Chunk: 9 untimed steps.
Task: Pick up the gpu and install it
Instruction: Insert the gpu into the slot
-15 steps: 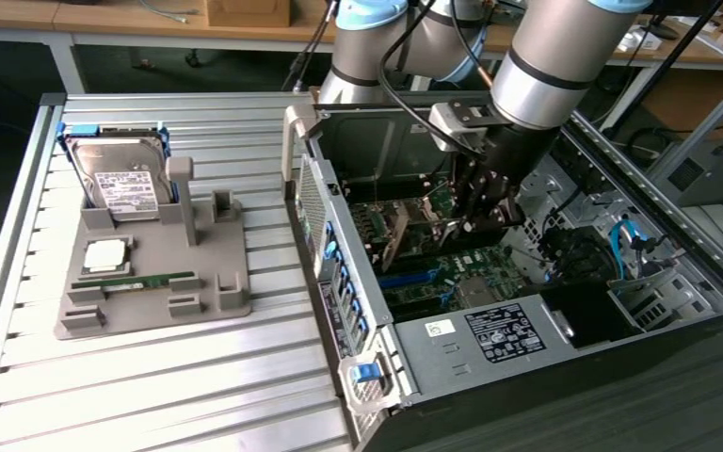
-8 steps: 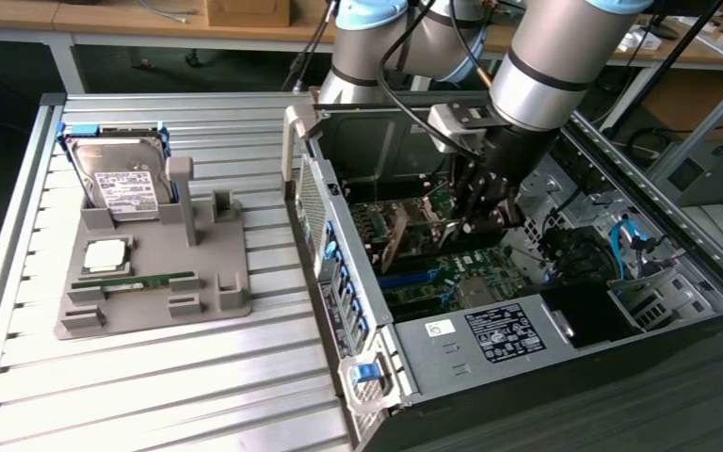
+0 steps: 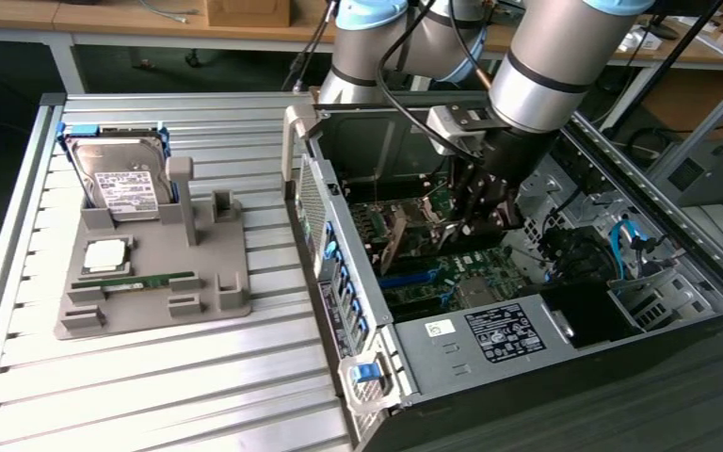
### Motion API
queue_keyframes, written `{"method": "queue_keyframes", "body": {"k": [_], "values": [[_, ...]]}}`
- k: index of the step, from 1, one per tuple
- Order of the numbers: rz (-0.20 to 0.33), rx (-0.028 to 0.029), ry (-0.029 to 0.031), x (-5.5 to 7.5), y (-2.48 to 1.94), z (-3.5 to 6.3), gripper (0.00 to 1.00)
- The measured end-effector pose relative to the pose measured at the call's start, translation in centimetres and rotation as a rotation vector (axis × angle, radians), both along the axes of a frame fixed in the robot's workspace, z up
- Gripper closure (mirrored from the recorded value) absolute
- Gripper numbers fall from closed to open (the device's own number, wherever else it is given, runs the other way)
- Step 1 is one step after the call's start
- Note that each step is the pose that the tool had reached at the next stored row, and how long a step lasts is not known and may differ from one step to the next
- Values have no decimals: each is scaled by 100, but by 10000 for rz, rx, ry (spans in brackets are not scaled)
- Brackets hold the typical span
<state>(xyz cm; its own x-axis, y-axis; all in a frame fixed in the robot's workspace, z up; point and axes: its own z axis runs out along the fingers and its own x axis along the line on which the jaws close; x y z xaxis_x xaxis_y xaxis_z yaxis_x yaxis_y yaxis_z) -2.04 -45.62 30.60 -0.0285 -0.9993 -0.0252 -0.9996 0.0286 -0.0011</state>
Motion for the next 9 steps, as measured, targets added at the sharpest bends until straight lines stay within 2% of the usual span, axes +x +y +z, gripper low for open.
{"method": "queue_keyframes", "body": {"k": [9], "values": [[2,1,0,-17,-24,-4,73]]}}
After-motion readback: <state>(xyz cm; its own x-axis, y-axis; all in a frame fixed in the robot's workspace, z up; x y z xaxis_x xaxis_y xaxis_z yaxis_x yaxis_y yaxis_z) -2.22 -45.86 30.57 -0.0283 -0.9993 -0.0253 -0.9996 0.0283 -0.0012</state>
